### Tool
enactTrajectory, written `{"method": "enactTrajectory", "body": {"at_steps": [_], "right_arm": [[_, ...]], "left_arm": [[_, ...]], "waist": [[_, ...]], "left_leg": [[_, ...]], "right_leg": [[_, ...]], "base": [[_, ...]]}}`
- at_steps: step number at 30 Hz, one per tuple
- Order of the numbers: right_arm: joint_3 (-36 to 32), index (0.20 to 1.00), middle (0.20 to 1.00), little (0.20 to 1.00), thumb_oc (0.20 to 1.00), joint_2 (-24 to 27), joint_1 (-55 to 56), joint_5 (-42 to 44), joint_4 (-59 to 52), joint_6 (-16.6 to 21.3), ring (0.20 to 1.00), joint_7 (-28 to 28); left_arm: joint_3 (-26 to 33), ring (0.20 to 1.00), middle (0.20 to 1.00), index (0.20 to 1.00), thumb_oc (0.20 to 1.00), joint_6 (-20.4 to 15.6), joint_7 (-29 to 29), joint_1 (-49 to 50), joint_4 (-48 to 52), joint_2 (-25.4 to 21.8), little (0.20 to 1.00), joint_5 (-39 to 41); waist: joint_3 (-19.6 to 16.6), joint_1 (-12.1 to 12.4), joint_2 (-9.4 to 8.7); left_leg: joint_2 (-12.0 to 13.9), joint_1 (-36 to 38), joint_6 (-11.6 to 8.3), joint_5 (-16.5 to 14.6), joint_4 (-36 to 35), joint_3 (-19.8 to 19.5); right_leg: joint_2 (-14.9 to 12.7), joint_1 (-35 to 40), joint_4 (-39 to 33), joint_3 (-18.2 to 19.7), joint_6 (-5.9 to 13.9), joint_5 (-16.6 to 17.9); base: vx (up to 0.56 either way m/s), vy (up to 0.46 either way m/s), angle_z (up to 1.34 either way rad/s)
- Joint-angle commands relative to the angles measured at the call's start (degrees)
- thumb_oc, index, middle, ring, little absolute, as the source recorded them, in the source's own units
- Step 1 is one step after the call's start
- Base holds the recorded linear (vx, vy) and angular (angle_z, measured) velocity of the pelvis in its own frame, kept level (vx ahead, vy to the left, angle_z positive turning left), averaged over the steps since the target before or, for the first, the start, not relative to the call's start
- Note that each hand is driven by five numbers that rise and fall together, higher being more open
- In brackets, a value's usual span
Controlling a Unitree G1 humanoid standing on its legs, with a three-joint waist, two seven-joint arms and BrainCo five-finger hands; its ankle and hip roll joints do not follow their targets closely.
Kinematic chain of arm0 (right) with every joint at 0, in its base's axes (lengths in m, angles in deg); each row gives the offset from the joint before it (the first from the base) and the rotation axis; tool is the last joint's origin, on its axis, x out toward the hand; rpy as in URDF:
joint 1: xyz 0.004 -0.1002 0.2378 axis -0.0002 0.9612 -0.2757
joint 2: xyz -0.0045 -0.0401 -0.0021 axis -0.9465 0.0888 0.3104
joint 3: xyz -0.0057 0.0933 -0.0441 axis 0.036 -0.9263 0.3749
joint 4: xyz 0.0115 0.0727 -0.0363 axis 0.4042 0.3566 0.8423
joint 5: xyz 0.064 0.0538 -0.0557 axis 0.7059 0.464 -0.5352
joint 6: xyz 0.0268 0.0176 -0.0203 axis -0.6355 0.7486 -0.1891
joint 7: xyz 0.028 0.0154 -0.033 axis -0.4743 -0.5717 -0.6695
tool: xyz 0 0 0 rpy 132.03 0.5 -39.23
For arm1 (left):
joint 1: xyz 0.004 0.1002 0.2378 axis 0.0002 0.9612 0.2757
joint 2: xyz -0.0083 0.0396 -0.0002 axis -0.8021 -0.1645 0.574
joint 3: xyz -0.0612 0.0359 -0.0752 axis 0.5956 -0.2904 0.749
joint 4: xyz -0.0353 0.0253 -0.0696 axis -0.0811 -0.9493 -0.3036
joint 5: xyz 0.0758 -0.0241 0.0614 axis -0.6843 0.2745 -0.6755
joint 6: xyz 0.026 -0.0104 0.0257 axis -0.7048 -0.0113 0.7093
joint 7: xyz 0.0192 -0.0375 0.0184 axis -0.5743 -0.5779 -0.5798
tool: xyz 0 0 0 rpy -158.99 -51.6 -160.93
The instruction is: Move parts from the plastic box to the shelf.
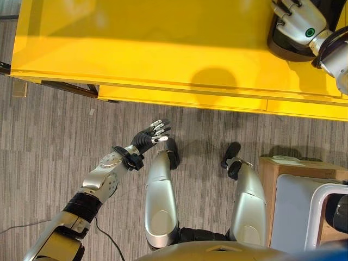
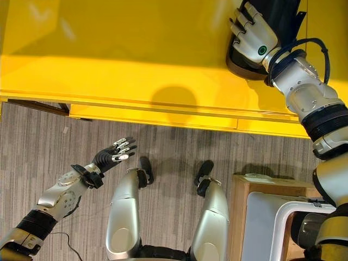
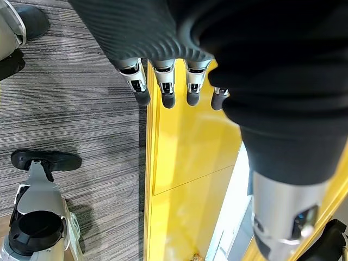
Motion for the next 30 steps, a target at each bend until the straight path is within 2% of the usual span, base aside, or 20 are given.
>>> {"method": "enactTrajectory", "body": {"at_steps": [1, 10, 23, 30], "right_arm": [[0.1, 1.0, 1.0, 1.0, 1.0, 1.3, 4.8, -4.8, -0.6, 1.6, 1.0, -3.2], [-0.2, 1.0, 1.0, 1.0, 1.0, -0.5, 6.7, -11.6, -1.3, 4.8, 1.0, -5.9], [0.1, 1.0, 1.0, 1.0, 1.0, -1.6, 9.3, -14.8, -2.0, 7.7, 1.0, -9.9], [-0.3, 1.0, 1.0, 1.0, 1.0, -1.6, 10.5, -16.7, -3.4, 8.4, 1.0, -9.7]], "left_arm": [[0.4, 1.0, 1.0, 1.0, 1.0, -2.8, -1.4, 2.3, 2.7, 1.5, 1.0, -2.1], [0.5, 1.0, 1.0, 1.0, 1.0, -3.1, -2.1, 2.8, 2.1, 2.6, 1.0, -3.0], [0.8, 1.0, 1.0, 1.0, 1.0, -4.0, -2.5, 3.8, 2.0, 3.2, 1.0, -3.9], [0.9, 1.0, 1.0, 1.0, 1.0, -4.4, -2.1, 4.2, 2.1, 3.4, 1.0, -4.1]], "waist": [[-1.9, 1.7, -0.08], [-1.9, 2.2, -0.04], [-1.9, 2.5, -0.36], [-1.9, 2.4, -0.74]], "left_leg": [[-0.1, 2.0, -2.06, 2.2, -5.5, 0.4], [-0.2, 2.2, -2.09, 2.5, -5.7, 0.5], [0.2, 2.2, -2.19, 3.0, -5.8, 0.6], [0.5, 2.3, -2.33, 3.2, -5.9, 0.7]], "right_leg": [[-1.7, 0.1, 10.4, -2.2, 5.84, -7.4], [-1.8, 0.3, 10.5, -2.5, 5.75, -7.4], [-1.9, 0.4, 10.6, -2.9, 5.79, -7.1], [-1.6, 0.6, 10.4, -2.9, 5.86, -7.0]], "base": [[0.0, 0.0, 0.0], [0.0, 0.0, 0.0], [0.0, 0.0, 0.0], [0.0, 0.0, 0.0]]}}
